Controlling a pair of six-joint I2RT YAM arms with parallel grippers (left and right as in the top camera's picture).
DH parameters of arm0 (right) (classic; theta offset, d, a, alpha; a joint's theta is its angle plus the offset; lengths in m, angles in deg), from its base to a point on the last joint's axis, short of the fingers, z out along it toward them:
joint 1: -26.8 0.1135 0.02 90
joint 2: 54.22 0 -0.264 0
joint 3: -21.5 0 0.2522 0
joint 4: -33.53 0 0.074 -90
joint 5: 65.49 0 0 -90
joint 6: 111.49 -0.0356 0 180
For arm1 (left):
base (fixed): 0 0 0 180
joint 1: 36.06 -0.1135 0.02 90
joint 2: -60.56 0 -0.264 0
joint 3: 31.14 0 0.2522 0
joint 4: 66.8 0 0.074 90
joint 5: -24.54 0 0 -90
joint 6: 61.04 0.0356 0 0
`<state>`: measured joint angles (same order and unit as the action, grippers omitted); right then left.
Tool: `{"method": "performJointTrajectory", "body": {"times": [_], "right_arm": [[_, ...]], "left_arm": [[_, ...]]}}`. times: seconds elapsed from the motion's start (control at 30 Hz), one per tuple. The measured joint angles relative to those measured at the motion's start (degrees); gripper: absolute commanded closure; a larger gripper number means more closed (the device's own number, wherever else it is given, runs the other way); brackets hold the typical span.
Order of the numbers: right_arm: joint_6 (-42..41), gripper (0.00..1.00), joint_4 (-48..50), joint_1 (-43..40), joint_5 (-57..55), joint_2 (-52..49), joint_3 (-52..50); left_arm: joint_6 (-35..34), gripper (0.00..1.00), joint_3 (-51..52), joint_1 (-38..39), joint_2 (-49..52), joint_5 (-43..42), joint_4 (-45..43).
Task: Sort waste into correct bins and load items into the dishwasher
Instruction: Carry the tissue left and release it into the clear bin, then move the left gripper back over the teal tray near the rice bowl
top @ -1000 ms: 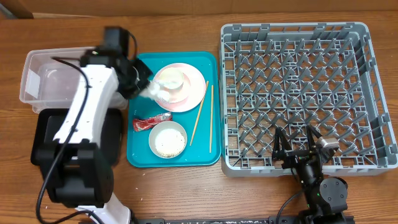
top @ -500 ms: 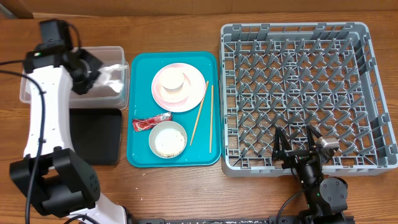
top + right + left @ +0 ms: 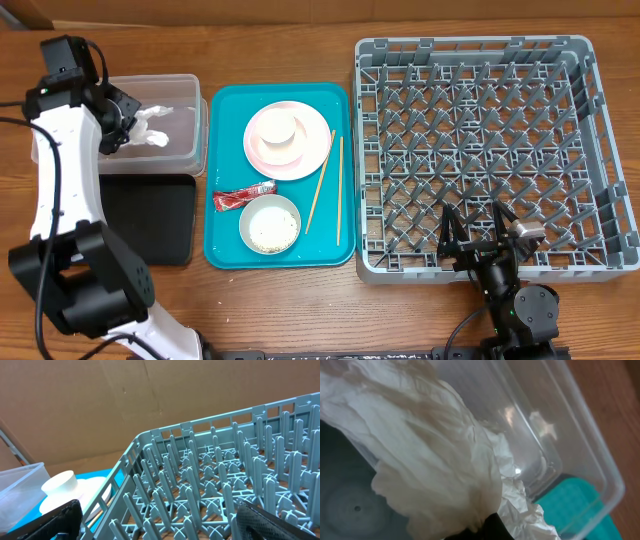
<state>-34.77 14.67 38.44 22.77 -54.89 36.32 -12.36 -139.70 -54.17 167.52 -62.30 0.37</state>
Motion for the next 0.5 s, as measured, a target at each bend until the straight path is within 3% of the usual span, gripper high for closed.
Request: {"method": "performJointTrajectory", "body": {"times": [0.17,0.23,0.3,0.37,0.5], "right_arm": [[0.0,0.00,0.0,0.0,0.0,0.0,0.0],[0.0,0.00,0.0,0.0,0.0,0.0,0.0],[0.0,0.00,0.0,0.0,0.0,0.0,0.0],[0.0,0.00,0.0,0.0,0.0,0.0,0.0],[0.0,0.00,0.0,0.0,0.0,0.0,0.0]], "left_arm": [[0.3,0.92,0.0,0.0,4.4,0.4,-0.9],[1.6,0.74,0.0,0.0,6.4,0.3,-1.8],[3.8,0.33,0.0,0.0,8.0,-0.7,-3.1],[6.1,0.24,0.0,0.0,8.5,-2.2,-4.1],[8.9,0.22,-0.9,0.0,8.5,-6.6,-3.9]]}}
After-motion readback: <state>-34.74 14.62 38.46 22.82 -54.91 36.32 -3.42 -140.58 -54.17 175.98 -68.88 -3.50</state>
